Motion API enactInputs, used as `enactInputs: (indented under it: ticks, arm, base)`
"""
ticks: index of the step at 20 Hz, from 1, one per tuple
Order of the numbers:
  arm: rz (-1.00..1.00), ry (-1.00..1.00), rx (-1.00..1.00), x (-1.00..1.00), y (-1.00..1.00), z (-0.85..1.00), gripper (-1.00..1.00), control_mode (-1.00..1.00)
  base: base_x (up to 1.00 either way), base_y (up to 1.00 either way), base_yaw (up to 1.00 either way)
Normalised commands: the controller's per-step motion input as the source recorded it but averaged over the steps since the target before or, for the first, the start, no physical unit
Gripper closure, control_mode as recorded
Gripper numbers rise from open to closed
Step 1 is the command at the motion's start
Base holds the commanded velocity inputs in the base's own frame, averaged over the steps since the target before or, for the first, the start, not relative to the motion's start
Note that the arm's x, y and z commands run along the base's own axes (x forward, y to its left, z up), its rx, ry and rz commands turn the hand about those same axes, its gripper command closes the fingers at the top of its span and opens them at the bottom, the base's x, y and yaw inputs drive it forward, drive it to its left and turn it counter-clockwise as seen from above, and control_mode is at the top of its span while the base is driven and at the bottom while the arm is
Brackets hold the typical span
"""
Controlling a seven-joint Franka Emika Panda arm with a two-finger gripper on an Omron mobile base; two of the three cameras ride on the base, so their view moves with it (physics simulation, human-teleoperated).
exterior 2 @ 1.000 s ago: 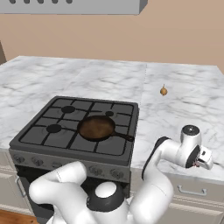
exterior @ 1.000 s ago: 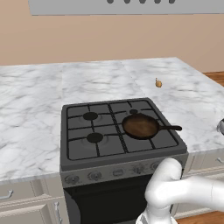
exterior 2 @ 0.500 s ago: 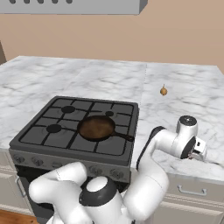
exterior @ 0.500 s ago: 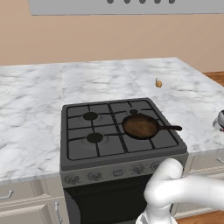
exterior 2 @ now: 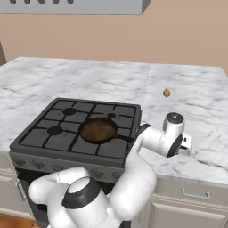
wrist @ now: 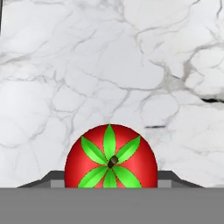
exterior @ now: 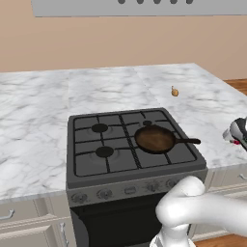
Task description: Place the pan on the front right burner on the stove. Then place the tomato and the onion in the pan and turn on the front right burner.
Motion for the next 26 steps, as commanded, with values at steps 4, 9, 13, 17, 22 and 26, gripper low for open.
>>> enactInputs:
  ticks: [4,9,13,17,22,26]
  arm:
    - [0.13,-0.11,0.0,0.0,0.56,0.4,1.0,-1.0]
    - [0.13,-0.1,0.0,0.0,0.53,0.46,1.0,-1.0]
    - [0.12,-0.08,0.0,0.0,0.61,0.39,1.0,-1.0]
    - [0.12,-0.05,0.0,0.0,0.67,0.3,1.0,-1.0]
    - [0.12,-0.02,0.0,0.0,0.65,0.26,1.0,-1.0]
    - [0.11,0.0,0.0,0.0,0.62,0.2,1.0,-1.0]
  base:
    - [0.0,0.0,0.0]
    - [0.0,0.0,0.0]
    - [0.0,0.0,0.0]
    - [0.0,0.0,0.0]
    - [0.0,0.0,0.0]
    - [0.0,0.0,0.0]
